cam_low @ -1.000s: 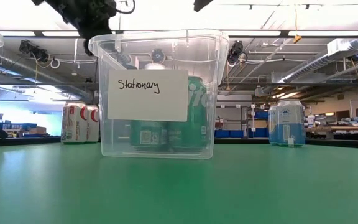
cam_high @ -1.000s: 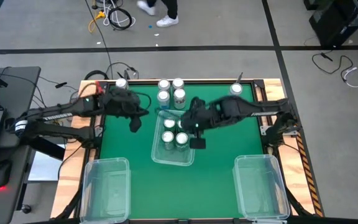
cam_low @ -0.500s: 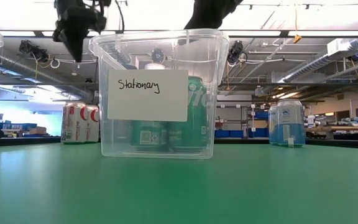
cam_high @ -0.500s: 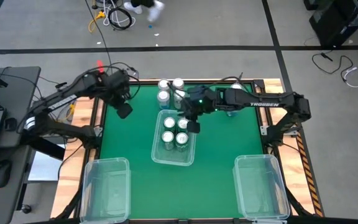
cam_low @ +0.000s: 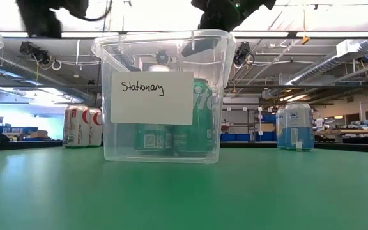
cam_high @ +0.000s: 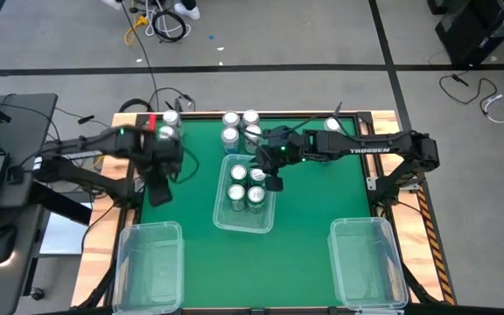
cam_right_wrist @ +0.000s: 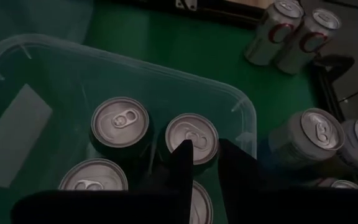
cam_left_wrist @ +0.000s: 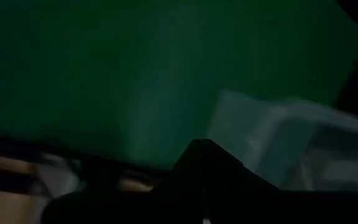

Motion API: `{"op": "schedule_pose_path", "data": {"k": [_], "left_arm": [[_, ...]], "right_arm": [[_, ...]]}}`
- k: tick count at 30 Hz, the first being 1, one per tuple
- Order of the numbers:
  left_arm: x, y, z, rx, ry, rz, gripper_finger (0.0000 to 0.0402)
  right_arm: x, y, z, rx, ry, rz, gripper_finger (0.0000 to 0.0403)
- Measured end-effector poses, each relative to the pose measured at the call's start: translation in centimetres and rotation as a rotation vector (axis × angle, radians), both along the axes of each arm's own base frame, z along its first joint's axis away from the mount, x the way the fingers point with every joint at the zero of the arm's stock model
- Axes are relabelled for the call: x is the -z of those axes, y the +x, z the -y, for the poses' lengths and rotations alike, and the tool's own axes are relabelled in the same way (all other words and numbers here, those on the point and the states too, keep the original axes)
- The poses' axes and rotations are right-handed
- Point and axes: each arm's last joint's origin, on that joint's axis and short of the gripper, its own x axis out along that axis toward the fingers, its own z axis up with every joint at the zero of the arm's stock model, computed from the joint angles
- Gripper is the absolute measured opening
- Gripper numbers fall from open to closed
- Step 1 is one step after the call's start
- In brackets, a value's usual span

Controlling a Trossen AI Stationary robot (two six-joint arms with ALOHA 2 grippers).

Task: Sort soda cans
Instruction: Adjust the bins on the table

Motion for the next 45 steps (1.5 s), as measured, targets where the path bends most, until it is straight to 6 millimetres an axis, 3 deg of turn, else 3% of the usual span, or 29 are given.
{"op": "schedule_pose_path", "data": {"k": [7, 14, 20, 27, 29, 32, 39, 45], "left_arm": [[4.3, -0.2, 3.5, 0.014, -0.118, -0.177, 0.0], [6.8, 0.5, 4.8, 0.029, -0.072, -0.138, 0.0], [6.4, 1.0, 4.7, 0.023, -0.003, -0.068, 0.0], [0.6, 1.6, 4.7, 0.028, 0.049, 0.144, 0.0], [-0.1, 1.7, 5.3, 0.047, 0.002, 0.18, 0.0], [0.6, 2.0, 6.4, 0.111, -0.05, 0.16, 0.0], [4.7, 2.1, 8.6, 0.164, -0.042, -0.025, 0.0], [6.3, 2.8, 9.2, 0.191, 0.079, 0.007, 0.0]], "right_arm": [[0.0, 0.0, 0.0, 0.0, -0.001, 0.001, 0.006], [-0.1, 0.0, 0.0, 0.001, -0.003, 0.012, 0.006], [-0.1, 0.0, 0.0, -0.001, -0.006, 0.01, 0.006], [-0.1, 0.0, 0.0, -0.005, -0.018, 0.008, 0.006], [-0.1, 0.0, 0.0, -0.005, -0.018, 0.008, 0.006], [-0.1, 0.0, 0.0, -0.005, -0.017, 0.006, 0.006], [-0.1, 0.0, -0.1, -0.001, -0.023, 0.005, 0.0059], [-0.1, 0.0, 0.0, 0.013, -0.046, 0.002, 0.0059]]}}
